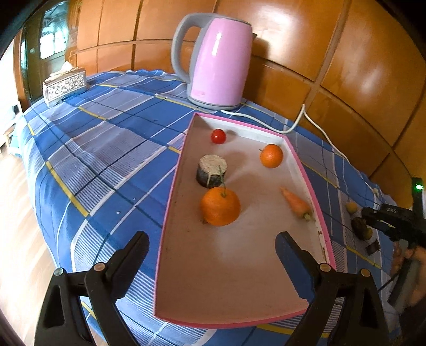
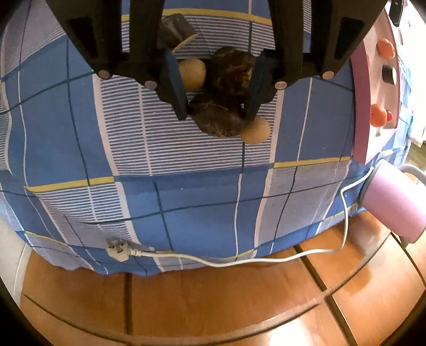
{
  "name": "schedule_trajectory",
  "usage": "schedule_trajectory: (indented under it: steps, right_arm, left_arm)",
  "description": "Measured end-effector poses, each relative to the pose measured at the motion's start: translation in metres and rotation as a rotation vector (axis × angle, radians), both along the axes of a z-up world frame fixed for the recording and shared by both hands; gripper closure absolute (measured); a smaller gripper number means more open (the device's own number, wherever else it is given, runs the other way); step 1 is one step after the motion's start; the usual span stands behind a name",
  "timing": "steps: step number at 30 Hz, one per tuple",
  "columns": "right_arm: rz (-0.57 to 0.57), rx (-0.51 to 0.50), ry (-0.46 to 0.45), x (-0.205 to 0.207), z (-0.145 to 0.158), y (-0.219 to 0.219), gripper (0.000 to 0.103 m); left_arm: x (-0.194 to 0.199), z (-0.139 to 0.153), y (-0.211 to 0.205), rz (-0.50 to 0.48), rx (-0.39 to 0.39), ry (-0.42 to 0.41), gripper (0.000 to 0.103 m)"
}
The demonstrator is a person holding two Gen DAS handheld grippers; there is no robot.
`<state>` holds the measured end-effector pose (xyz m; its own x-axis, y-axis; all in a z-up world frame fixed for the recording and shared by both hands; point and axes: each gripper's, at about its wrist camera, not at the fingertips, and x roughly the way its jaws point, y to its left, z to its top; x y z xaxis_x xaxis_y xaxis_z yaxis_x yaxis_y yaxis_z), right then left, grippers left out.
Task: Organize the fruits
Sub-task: 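Reach the right tool to the dark brown round fruit and close on it, then carry the dark brown fruit with the right tool into the tray and release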
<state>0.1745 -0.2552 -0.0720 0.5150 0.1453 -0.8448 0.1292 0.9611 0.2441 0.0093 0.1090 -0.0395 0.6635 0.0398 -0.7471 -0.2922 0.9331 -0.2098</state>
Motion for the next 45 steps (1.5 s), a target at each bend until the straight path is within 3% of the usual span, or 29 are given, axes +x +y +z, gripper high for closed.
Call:
schedule_trajectory:
  steps: [12,22,40,45]
  right_arm:
    - [-0.023,0.008,-0.111,-0.032,0.029,-0.012,0.059]
    - [0.065,0.016,-0.154,-0.063,0.043,0.012,0.059]
    - [0.421,0.028,-0.155,-0.076,0.055,0.140,0.059]
    - [0.467,0.021,-0.137,-0.068,0.053,0.170,0.059]
  left_arm:
    - [-0.005,0.000,0.004,0.019,-0.006,0.010,0.006]
    - [-0.010,0.004,0.006,0.020,-0.018,-0.001,0.005]
    - [-0.016,0.002,0.021,0.054,-0.046,-0.006,0.005]
    - [-0.015,0.001,0.024,0.063,-0.050,-0.006,0.005]
